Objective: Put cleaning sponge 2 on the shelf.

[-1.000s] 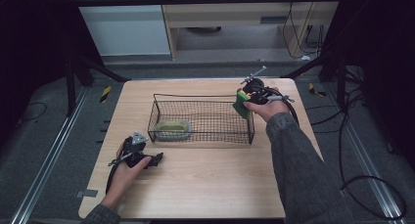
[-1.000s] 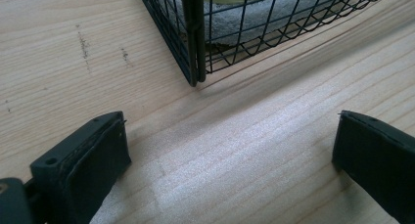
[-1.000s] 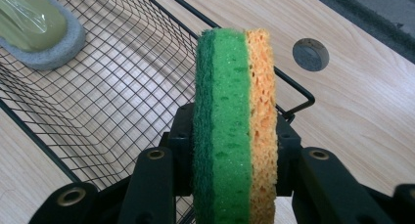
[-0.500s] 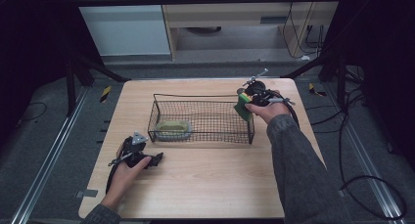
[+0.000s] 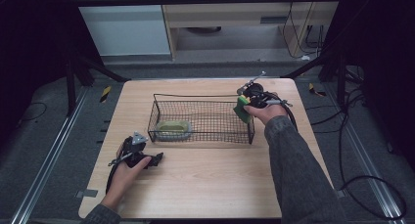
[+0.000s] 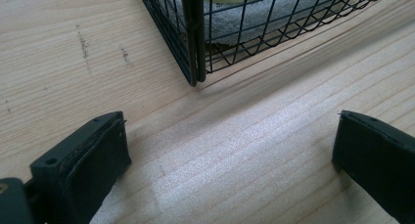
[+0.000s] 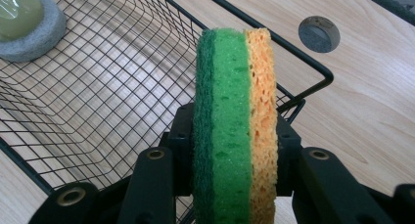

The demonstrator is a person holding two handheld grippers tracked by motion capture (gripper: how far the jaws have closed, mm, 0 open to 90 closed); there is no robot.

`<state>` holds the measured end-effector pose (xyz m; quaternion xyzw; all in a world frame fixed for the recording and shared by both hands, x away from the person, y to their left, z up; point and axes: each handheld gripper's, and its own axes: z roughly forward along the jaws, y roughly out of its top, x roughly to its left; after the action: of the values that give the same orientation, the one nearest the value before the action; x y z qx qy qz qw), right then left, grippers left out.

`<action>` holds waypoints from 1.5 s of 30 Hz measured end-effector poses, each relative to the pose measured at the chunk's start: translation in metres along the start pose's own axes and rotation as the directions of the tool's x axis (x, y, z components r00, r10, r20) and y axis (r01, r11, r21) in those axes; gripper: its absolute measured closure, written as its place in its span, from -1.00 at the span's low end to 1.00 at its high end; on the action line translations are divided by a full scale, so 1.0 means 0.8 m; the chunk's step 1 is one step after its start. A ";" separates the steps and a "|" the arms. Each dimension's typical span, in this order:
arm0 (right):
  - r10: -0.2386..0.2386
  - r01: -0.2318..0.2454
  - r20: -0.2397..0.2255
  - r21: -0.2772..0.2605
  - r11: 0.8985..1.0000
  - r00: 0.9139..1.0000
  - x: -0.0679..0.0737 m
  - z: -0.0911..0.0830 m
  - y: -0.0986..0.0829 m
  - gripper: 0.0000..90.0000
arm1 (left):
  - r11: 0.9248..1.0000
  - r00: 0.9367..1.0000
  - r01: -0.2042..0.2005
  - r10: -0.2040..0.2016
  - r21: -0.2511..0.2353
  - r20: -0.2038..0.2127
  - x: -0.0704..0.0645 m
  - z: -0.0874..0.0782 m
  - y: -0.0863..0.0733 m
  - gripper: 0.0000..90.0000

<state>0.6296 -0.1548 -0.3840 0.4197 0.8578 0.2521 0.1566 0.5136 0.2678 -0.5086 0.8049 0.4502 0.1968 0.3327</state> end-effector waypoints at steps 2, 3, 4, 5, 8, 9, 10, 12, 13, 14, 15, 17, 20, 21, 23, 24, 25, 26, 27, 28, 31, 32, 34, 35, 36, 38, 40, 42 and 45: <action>0.002 -0.002 0.002 0.003 1.000 1.000 0.000 0.002 0.000 0.42 | 1.000 1.000 0.000 0.000 0.000 0.000 0.000 0.000 0.000 -1.00; 0.004 -0.004 0.001 0.002 1.000 1.000 0.000 0.003 -0.001 0.42 | 1.000 1.000 0.000 0.000 0.000 0.000 0.000 0.000 0.000 -1.00; 0.003 -0.003 0.003 0.003 1.000 1.000 0.001 0.005 -0.001 0.42 | 1.000 1.000 0.000 0.000 0.000 0.000 0.000 0.000 0.000 -1.00; -0.001 0.001 0.006 0.006 1.000 1.000 0.001 0.006 -0.001 0.42 | 1.000 1.000 0.000 0.000 0.000 0.000 0.000 0.000 0.000 -1.00; -0.001 0.001 0.012 0.012 1.000 1.000 0.002 0.011 -0.002 0.42 | 1.000 1.000 0.000 0.000 0.000 0.000 0.000 0.000 0.000 -1.00; -0.001 0.001 0.012 0.012 1.000 1.000 0.002 0.011 -0.002 0.42 | 1.000 1.000 0.000 0.000 0.000 0.000 0.000 0.000 0.000 -1.00; 0.002 -0.002 0.014 0.018 1.000 1.000 0.003 0.014 -0.003 0.41 | 1.000 1.000 0.000 0.000 0.000 0.001 0.000 0.000 0.000 -1.00; 0.001 -0.001 0.018 0.024 1.000 1.000 0.004 0.017 -0.003 0.41 | 1.000 1.000 -0.001 0.001 0.000 0.001 0.000 0.000 0.000 -1.00; -0.005 0.004 0.018 0.026 1.000 1.000 0.004 0.017 -0.003 0.41 | 1.000 1.000 -0.001 0.001 0.000 0.001 0.000 0.000 0.000 -1.00; -0.004 0.004 0.019 0.029 1.000 1.000 0.005 0.019 -0.003 0.41 | 1.000 1.000 -0.001 0.001 0.000 0.001 0.000 0.000 0.000 -1.00; -0.004 0.004 0.019 0.029 1.000 1.000 0.005 0.019 -0.003 0.41 | 1.000 1.000 -0.001 0.001 0.000 0.001 0.000 0.000 0.000 -1.00; -0.006 0.005 0.022 0.036 0.999 1.000 0.006 0.022 -0.003 0.41 | 1.000 1.000 -0.001 0.001 0.000 0.001 0.000 0.000 0.000 -1.00; -0.012 0.011 0.024 0.048 0.999 1.000 0.007 0.029 -0.005 0.41 | 1.000 1.000 -0.001 0.001 0.000 0.002 0.000 0.000 0.000 -1.00; -0.012 0.011 0.024 0.048 0.999 1.000 0.007 0.029 -0.005 0.41 | 1.000 1.000 -0.001 0.001 0.000 0.002 0.000 0.000 0.000 -1.00; -0.009 0.008 0.024 0.058 0.998 1.000 0.009 0.034 -0.006 0.41 | 1.000 1.000 -0.001 0.001 0.000 0.002 0.000 0.000 0.000 -1.00; -0.009 0.008 0.026 0.061 0.998 1.000 0.010 0.035 -0.006 0.41 | 1.000 1.000 -0.001 0.001 0.000 0.002 0.000 0.000 0.000 -1.00; -0.012 0.010 0.027 0.062 0.998 1.000 0.010 0.036 -0.006 0.41 | 1.000 1.000 -0.002 0.002 0.000 0.002 0.000 0.000 0.000 -1.00; -0.011 0.009 0.027 0.063 0.998 1.000 0.010 0.038 -0.006 0.41 | 1.000 1.000 -0.002 0.002 0.000 0.002 0.000 0.000 0.000 -1.00; -0.011 0.009 0.027 0.066 0.998 1.000 0.010 0.039 -0.006 0.41 | 1.000 1.000 -0.002 0.002 0.000 0.002 0.000 0.000 0.000 -1.00; -0.008 0.006 0.025 0.067 0.998 1.000 0.010 0.039 -0.006 0.41 | 1.000 1.000 -0.002 0.002 0.000 0.002 0.000 0.000 0.000 -1.00; -0.007 0.005 0.028 0.068 0.998 1.000 0.011 0.041 -0.006 0.41 | 1.000 1.000 -0.002 0.002 0.000 0.003 0.000 0.000 0.000 -1.00; -0.012 0.010 0.026 0.071 0.997 1.000 0.012 0.043 -0.005 0.40 | 1.000 1.000 -0.002 0.002 0.000 0.003 0.000 0.000 0.000 -1.00; -0.018 0.016 0.027 0.073 0.997 0.999 0.012 0.045 -0.006 0.40 | 1.000 1.000 -0.002 0.002 0.000 0.003 0.000 0.000 0.000 -1.00; -0.018 0.016 0.027 0.073 0.997 0.999 0.012 0.045 -0.006 0.40 | 1.000 1.000 -0.002 0.002 0.000 0.003 0.000 0.000 0.000 -1.00; -0.013 0.011 0.028 0.077 0.997 1.000 0.013 0.047 -0.005 0.40 | 1.000 1.000 -0.002 0.002 0.000 0.002 0.000 0.000 0.000 -1.00; -0.013 0.011 0.025 0.075 0.997 1.000 0.013 0.047 -0.005 0.39 | 1.000 1.000 -0.002 0.002 0.000 0.002 0.000 0.000 0.000 -1.00; -0.014 0.012 0.025 0.076 0.997 1.000 0.014 0.048 -0.004 0.39 | 1.000 1.000 -0.003 0.003 0.000 0.002 0.000 0.000 0.000 -1.00; -0.011 0.008 0.025 0.080 0.997 1.000 0.015 0.048 -0.004 0.38 | 1.000 1.000 -0.002 0.002 0.000 0.002 0.000 0.000 0.000 -1.00; -0.013 0.011 0.025 0.078 0.997 1.000 0.015 0.048 -0.002 0.35 | 1.000 1.000 -0.003 0.003 -0.001 0.002 0.000 0.000 0.000 -1.00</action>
<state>0.6397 -0.1342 -0.4176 0.4233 0.8675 0.2121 0.1526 0.5140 0.2676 -0.5086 0.8057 0.4487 0.1964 0.3332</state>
